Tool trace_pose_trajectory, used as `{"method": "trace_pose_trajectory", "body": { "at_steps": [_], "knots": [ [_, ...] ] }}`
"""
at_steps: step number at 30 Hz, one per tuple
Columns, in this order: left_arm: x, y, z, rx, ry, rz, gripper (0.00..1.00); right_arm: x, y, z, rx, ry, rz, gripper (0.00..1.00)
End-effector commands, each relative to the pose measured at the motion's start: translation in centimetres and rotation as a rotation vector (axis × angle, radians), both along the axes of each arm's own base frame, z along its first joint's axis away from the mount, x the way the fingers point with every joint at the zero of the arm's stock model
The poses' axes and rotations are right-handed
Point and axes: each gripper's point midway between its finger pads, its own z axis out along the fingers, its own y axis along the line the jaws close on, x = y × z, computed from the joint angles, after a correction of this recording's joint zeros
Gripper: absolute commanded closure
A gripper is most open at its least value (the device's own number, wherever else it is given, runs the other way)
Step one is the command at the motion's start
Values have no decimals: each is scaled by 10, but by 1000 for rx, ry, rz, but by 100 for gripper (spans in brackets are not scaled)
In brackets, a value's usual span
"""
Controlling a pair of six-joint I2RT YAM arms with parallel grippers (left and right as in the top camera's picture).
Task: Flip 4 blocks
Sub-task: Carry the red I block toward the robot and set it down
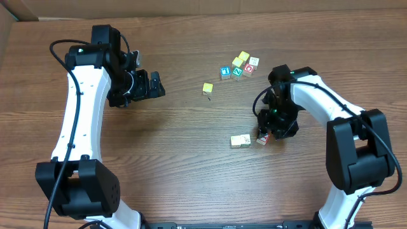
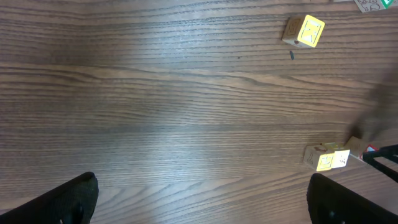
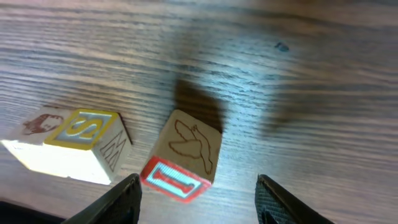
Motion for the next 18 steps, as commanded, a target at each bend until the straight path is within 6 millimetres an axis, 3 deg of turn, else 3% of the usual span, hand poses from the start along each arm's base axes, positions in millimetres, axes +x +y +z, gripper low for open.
{"method": "trace_pose_trajectory", "body": {
  "at_steps": [1, 6, 7, 11, 18],
  "knots": [
    [4, -1, 4, 5, -14, 4, 0, 23, 5, 27, 33, -97, -3, 40],
    [4, -1, 4, 5, -14, 4, 0, 28, -3, 39, 36, -117, -30, 46],
    [4, -1, 4, 5, -14, 4, 0, 29, -5, 39, 35, -115, -39, 52],
    [4, -1, 4, 5, -14, 4, 0, 27, -19, 36, 26, -92, -84, 96],
    [4, -1, 4, 5, -14, 4, 0, 17, -27, 18, 11, -41, -191, 96]
  ]
}}
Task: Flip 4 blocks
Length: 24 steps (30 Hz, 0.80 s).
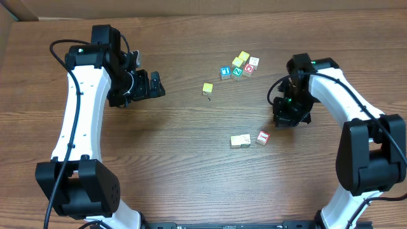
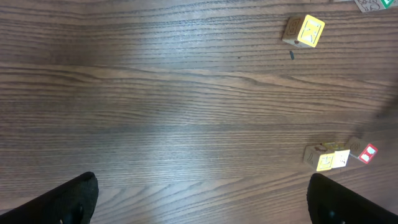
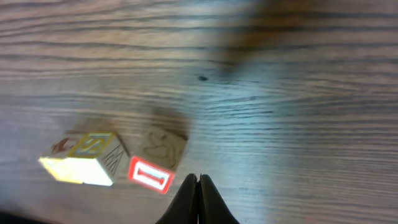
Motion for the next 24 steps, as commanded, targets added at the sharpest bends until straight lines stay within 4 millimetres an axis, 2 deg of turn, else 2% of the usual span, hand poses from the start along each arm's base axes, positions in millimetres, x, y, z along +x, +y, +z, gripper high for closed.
{"method": "trace_pose_trajectory", "body": {
  "at_steps": [1, 9, 12, 19, 24],
  "knots": [
    [4, -1, 4, 5, -14, 4, 0, -8, 4, -1, 20, 12, -41, 96],
    [4, -1, 4, 5, -14, 4, 0, -21, 10, -22, 22, 54, -136, 96],
    [4, -1, 4, 5, -14, 4, 0, -13, 19, -24, 78, 22, -146, 96],
    [4, -1, 4, 5, -14, 4, 0, 2, 22, -26, 94, -43, -143, 96],
    [4, -1, 4, 5, -14, 4, 0, 4, 22, -26, 96, -53, -139, 96]
  ]
}}
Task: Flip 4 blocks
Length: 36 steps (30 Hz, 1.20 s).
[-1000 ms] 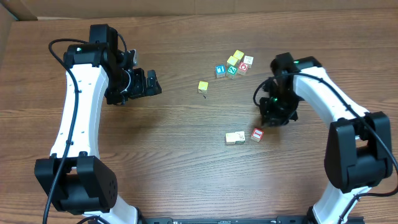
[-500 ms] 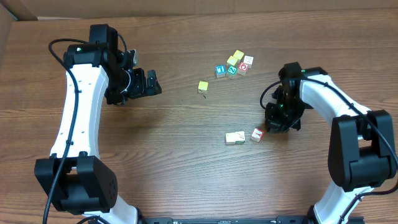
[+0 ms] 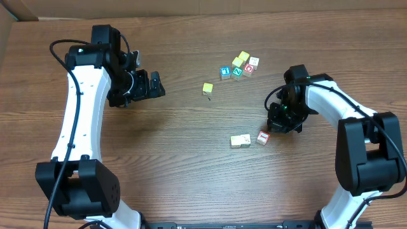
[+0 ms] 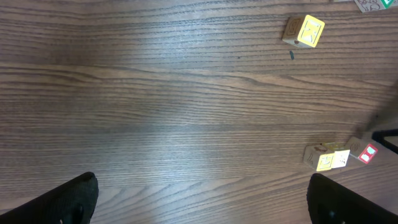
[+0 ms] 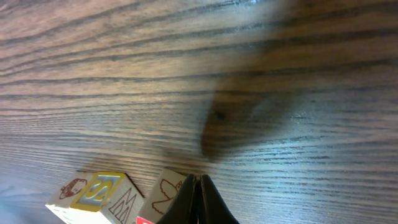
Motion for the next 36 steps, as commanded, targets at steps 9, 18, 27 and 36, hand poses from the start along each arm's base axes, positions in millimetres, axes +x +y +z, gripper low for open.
{"method": "trace_pose_trajectory", "body": {
  "at_steps": [9, 18, 27, 36],
  "knots": [
    [4, -1, 4, 5, -14, 4, 0, 12, -18, 17, -43, -28, -39, 96],
    [4, -1, 4, 5, -14, 4, 0, -15, -6, 22, 11, 85, -33, 96],
    [4, -1, 4, 5, -14, 4, 0, -17, 1, 17, 35, 76, -22, 96],
    [4, -1, 4, 5, -14, 4, 0, -6, 2, 14, 33, 25, -18, 96]
  ]
}}
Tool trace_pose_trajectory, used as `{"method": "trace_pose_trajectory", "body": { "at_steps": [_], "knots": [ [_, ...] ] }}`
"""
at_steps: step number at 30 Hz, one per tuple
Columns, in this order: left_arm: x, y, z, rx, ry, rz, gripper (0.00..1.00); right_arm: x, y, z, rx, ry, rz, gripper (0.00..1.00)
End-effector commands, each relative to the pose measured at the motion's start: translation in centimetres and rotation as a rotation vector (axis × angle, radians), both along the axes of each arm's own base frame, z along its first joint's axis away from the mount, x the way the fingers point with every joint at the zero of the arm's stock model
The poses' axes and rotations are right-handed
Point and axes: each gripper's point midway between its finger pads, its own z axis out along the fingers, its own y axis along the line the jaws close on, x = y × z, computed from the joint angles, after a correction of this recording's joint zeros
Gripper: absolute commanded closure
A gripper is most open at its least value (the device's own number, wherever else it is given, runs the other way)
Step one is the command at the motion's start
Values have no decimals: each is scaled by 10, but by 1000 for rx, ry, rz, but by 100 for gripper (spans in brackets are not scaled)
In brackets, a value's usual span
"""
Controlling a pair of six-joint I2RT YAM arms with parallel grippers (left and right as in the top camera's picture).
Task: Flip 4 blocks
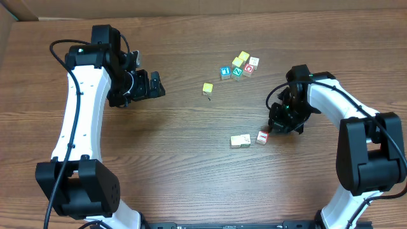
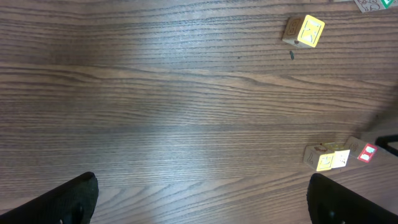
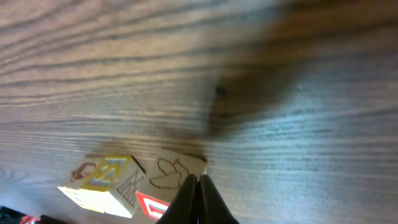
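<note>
The red-faced block, with a bird drawn on its side, lies on the table beside a yellow block. My right gripper is shut, and its closed tips rest against that block's upper right edge. The yellow block touches the red-faced one on its left. A lone yellow block sits farther back. My left gripper hangs open over bare table, its fingers at the bottom corners of the left wrist view, holding nothing.
A cluster of several coloured blocks lies at the back centre-right. The lone yellow block and the yellow and red pair also show in the left wrist view. A cardboard wall edges the table's far side.
My right gripper, still shut, has shifted slightly, and its tips now sit on the bird block's edge with more of the block in view. The left arm has not moved.
First my right gripper was open right over the red-faced block, which stood tilted beside the yellow one. Then the gripper was shut and farther back right, the block lying red face up. It then stood close to the block again, and now touches its edge.
</note>
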Motion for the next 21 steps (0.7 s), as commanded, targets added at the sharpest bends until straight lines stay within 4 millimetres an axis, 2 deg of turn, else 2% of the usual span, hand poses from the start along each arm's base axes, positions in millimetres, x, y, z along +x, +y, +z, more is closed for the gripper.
{"method": "trace_pose_trajectory", "body": {
  "at_steps": [1, 9, 15, 21],
  "knots": [
    [4, -1, 4, 5, -14, 4, 0, 1, 1, 6, 5, -24, 2, 96],
    [4, -1, 4, 5, -14, 4, 0, 3, 2, 6, 11, -46, 28, 96],
    [4, -1, 4, 5, -14, 4, 0, 13, 0, 6, 17, -88, 34, 96],
    [4, -1, 4, 5, -14, 4, 0, -2, -3, 7, 9, -22, 33, 96]
  ]
}}
